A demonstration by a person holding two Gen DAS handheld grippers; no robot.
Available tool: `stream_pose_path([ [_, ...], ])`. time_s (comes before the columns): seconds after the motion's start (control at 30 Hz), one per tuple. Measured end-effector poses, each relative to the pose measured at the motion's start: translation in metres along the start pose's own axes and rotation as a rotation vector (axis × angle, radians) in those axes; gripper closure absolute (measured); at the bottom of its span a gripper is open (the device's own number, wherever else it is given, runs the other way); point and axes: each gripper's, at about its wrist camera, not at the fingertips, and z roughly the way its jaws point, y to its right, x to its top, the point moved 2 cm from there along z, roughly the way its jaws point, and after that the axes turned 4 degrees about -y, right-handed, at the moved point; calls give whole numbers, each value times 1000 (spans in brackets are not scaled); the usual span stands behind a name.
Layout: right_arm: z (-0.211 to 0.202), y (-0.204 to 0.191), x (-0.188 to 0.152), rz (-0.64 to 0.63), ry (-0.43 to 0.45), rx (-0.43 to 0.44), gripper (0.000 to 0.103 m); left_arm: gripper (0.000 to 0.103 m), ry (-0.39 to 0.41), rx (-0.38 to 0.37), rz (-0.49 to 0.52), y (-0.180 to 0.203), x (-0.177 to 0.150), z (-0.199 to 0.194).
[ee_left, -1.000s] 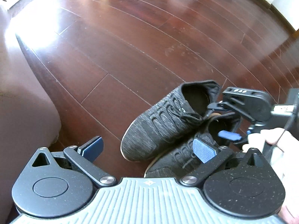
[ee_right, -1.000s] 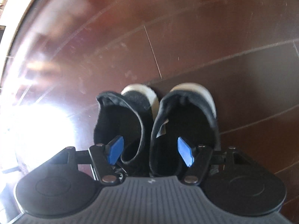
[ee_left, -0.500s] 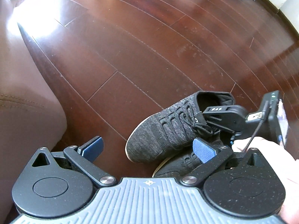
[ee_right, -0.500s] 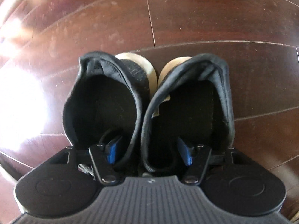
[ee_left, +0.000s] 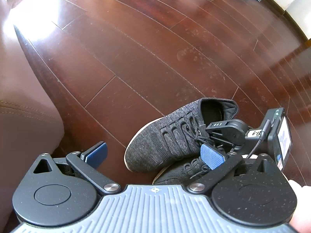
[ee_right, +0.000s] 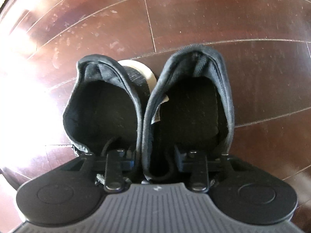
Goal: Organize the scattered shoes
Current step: 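Close the right tool on the heel collars of both dark grey sneakers, then lift the dark grey sneakers with the right tool toward the shoe row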
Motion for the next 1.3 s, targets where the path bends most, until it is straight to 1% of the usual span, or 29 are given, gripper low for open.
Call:
stream_pose_path([
  [0.1,-5,10,4,-6,20,3,77,0,4,-2,3,-1,1,0],
  [0.13,-7,14,5,-8,28,7,82,0,3,-3,3,-1,2,1],
  [0.3,-17,35,10,-30,67,30,84,0,10,2,0,-5,3,1],
  [0.4,-25,48,13,-50,95,50,87,0,15,14,-14,-8,5,2],
  [0.47,-33,56,17,-58,121,71,93,0,24,12,-13,-7,6,2],
  [0.6,-44,78,26,-42,133,119,93,0,25,10,3,0,6,4],
  [0.77,-49,107,35,-4,141,137,93,0,33,3,51,15,8,5],
  [0.8,-50,111,36,5,143,139,93,0,38,1,61,17,8,5],
  [0.9,-48,98,36,30,149,150,93,0,32,2,75,21,5,9],
  [0.97,-47,107,37,32,154,158,93,0,29,2,72,21,2,10],
  [1.1,-60,112,22,52,172,173,93,0,31,-4,68,21,0,12],
  [1.3,-77,149,32,85,200,206,93,0,29,-4,76,24,-7,15],
])
